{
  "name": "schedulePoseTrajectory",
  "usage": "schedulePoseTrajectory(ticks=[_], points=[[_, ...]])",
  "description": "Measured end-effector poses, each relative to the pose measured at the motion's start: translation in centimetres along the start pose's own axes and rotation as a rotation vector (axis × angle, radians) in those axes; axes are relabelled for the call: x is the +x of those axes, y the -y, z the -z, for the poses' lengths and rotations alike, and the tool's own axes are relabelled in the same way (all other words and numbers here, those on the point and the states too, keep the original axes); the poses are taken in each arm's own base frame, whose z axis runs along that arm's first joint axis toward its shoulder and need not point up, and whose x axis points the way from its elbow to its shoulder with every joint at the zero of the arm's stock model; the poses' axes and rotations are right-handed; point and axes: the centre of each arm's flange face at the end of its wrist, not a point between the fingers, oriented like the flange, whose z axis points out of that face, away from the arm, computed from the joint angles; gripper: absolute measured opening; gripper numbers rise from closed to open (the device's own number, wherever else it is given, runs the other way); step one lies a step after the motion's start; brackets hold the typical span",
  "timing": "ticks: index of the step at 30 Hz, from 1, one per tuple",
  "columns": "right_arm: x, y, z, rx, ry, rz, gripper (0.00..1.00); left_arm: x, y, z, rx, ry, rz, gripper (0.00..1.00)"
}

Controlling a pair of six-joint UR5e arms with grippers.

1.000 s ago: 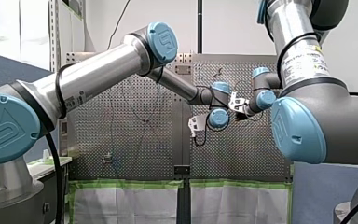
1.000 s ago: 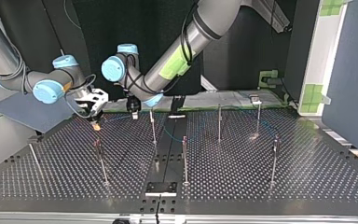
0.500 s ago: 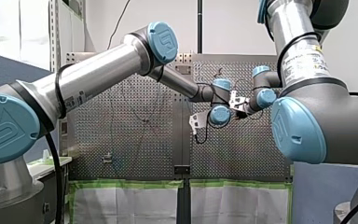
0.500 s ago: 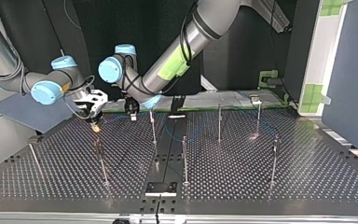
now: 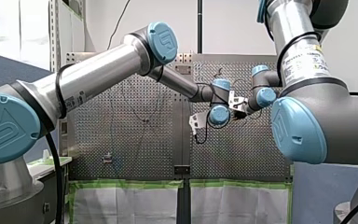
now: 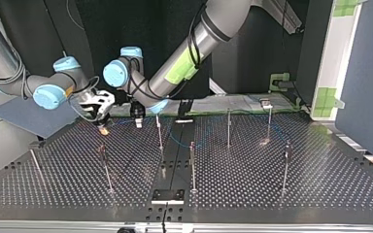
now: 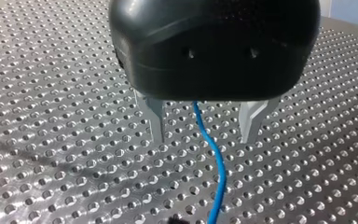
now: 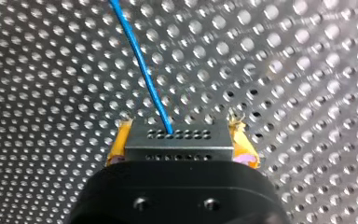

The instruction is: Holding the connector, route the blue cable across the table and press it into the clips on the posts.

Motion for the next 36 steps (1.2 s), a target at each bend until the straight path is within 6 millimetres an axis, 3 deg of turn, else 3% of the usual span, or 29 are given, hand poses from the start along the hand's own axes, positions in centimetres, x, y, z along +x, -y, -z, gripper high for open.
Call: schedulePoseTrajectory(ticks=[5,6,7,8,10,11,13,14,15,27,36], points=[[1.3,1.2,0.9,0.035,0.002,0.015,0.00,0.0,-0.1,-0.2,-0.001,0.001,0.001,0.76],[1.6,1.4,1.1,0.040,-0.002,0.015,0.00,-0.1,-0.1,-0.2,-0.001,0.001,0.002,0.73],[2.1,1.6,1.4,0.048,-0.008,0.013,0.00,-0.1,-0.2,-0.2,-0.001,0.001,0.002,0.64],[2.4,1.8,1.5,0.053,-0.013,0.011,0.00,-0.1,-0.2,-0.2,-0.002,0.001,0.002,0.64],[3.2,2.1,1.9,0.061,-0.025,0.008,0.00,-0.1,-0.2,-0.2,-0.003,0.001,0.001,0.46],[3.5,2.2,2.0,0.063,-0.029,0.007,0.00,-0.1,-0.2,-0.2,-0.004,0.001,0.001,0.46],[3.8,2.4,2.2,0.067,-0.033,0.005,0.00,-0.1,-0.2,-0.2,-0.008,0.001,0.000,0.16],[3.8,2.4,2.2,0.067,-0.034,0.005,0.00,-0.1,-0.2,-0.1,-0.012,0.002,-0.001,0.16],[3.9,2.4,2.3,0.068,-0.035,0.004,0.00,-0.2,-0.2,-0.1,-0.016,0.004,0.000,0.00],[4.1,1.9,2.4,0.061,-0.040,-0.004,0.00,-2.1,-0.4,0.5,-0.092,0.002,0.015,0.00],[5.4,1.8,2.7,0.059,-0.062,-0.002,0.00,-6.7,0.7,1.8,-0.078,0.031,0.045,0.00]])
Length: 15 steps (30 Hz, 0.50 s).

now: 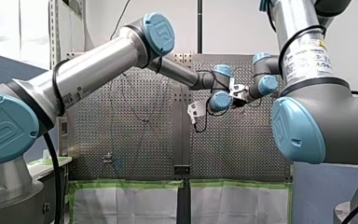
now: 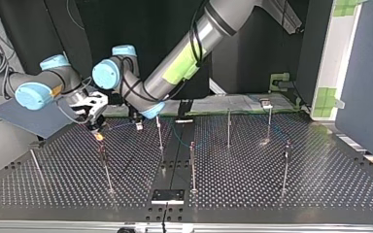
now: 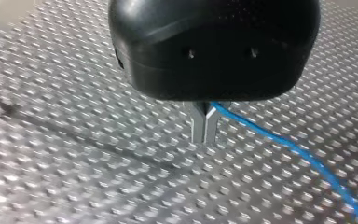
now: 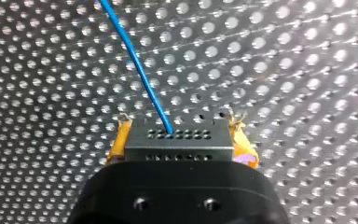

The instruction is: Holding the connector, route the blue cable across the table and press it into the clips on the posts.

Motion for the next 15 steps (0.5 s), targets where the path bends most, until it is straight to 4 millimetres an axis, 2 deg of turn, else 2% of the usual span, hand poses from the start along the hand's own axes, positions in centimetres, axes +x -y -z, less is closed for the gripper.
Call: schedulePoseTrajectory(ticks=[4,15], points=[[2.0,0.4,0.6,0.002,-0.033,0.000,0.00,-2.6,0.5,0.6,0.008,0.018,0.019,0.00],[8.3,2.1,2.8,0.023,-0.139,-0.005,0.00,-7.3,1.6,2.5,0.034,0.049,0.043,0.00]])
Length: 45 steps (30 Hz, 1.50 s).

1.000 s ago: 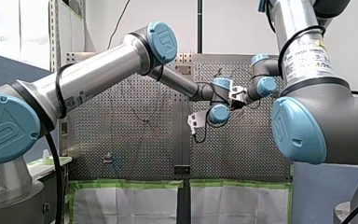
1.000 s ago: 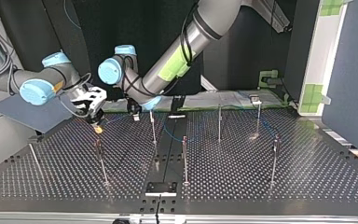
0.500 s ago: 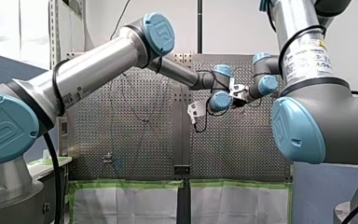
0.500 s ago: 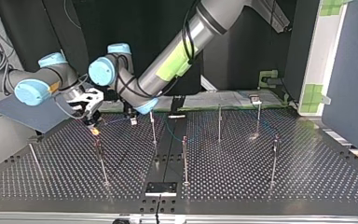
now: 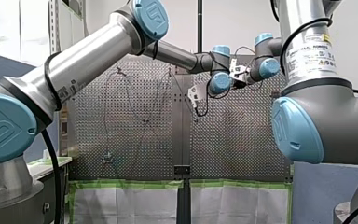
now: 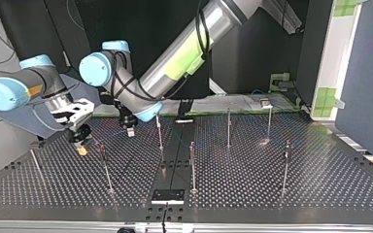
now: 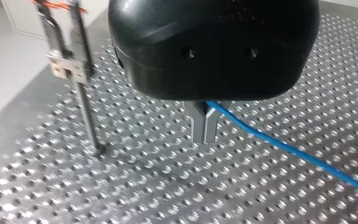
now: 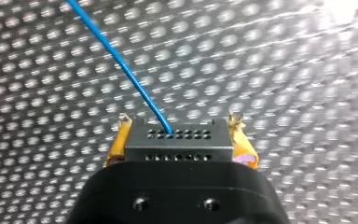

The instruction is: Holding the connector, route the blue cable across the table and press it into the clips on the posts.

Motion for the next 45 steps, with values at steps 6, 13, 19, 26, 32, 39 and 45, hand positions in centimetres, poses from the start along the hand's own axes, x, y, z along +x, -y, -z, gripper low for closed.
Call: schedulePoseTrajectory(ticks=[6,13,19,26,32,39,45], points=[[2.1,0.7,0.7,0.013,-0.029,-0.005,0.00,-1.2,0.5,0.7,0.010,0.008,0.008,0.00],[3.1,1.2,1.1,0.017,-0.032,-0.005,0.00,-2.0,1.1,1.3,0.023,0.016,0.012,0.00],[4.7,1.7,1.6,0.021,-0.042,-0.001,0.00,-3.5,2.1,1.4,0.034,0.037,0.032,0.00],[5.8,2.2,2.1,0.024,-0.051,0.004,0.00,-4.2,2.4,1.4,0.038,0.045,0.045,0.00],[6.0,2.4,2.1,0.026,-0.054,0.005,0.00,-4.7,2.3,1.3,0.035,0.050,0.057,0.00],[6.0,2.5,2.1,0.049,-0.051,0.007,0.00,-5.6,2.0,0.2,0.032,0.077,0.078,0.00],[5.9,2.6,2.0,0.070,-0.050,0.004,0.00,-6.4,2.0,-1.3,0.053,0.116,0.090,0.00]])
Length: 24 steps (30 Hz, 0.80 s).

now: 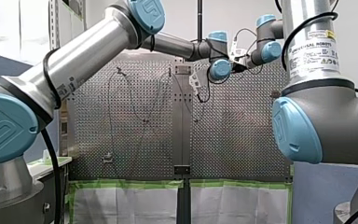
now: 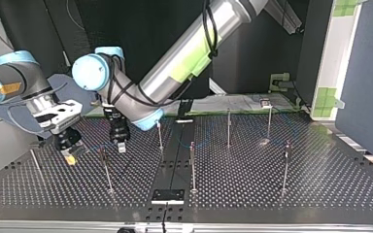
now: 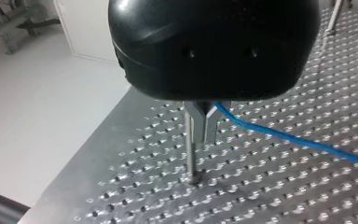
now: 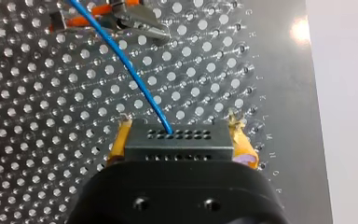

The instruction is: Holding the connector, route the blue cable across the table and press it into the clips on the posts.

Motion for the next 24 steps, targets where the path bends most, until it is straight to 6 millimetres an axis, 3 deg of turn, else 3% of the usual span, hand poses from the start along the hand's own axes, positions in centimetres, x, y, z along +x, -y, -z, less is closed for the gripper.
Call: schedulePoseTrajectory(ticks=[21,24], points=[[0.5,-0.4,-0.8,0.022,-0.034,-0.032,0.00,0.1,-2.2,-4.5,0.067,0.021,0.001,0.07],[0.6,-0.8,-0.7,0.019,-0.037,-0.034,0.00,0.1,-2.5,-4.7,0.066,0.015,-0.004,0.23]])
